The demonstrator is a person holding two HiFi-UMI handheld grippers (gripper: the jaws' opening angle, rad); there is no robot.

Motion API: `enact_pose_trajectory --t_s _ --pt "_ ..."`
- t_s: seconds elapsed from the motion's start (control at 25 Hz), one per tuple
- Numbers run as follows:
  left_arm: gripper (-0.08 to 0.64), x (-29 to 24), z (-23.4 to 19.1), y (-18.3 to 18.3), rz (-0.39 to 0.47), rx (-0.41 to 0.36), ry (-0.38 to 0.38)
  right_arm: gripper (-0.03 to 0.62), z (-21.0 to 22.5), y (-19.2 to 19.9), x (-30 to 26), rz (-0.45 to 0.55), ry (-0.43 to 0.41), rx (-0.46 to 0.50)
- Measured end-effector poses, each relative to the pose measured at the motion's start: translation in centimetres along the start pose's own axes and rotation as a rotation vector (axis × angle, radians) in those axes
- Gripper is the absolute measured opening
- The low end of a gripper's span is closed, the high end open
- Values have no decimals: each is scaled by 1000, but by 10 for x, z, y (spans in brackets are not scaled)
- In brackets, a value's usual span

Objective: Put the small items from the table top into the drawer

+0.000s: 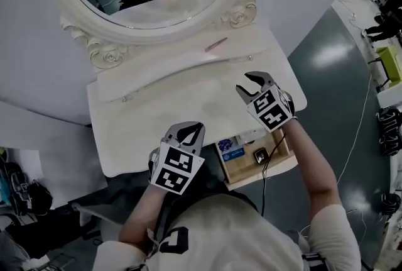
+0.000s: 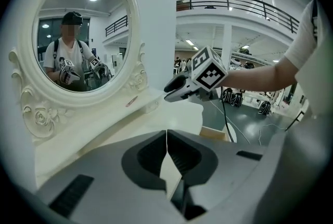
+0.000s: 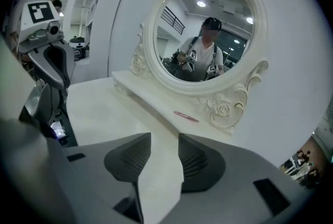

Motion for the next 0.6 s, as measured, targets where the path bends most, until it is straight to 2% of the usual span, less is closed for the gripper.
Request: enact_pose_trajectory --t_s 0.4,0.6 --pt "58 -10 -38 -2 0 15 40 172 55 -43 -63 -106 -4 281" --pt "58 -14 -56 0 6 47 39 172 62 -49 -98 -146 -45 317"
Point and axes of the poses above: the fingertips, and each gripper's own axes: x backward along the fingers, z to its right, y out of its underside, the point moved 4 cm from there along x, backward along the fingers, and after that the axes turned 5 degrees about x, right-handed, at the moved point
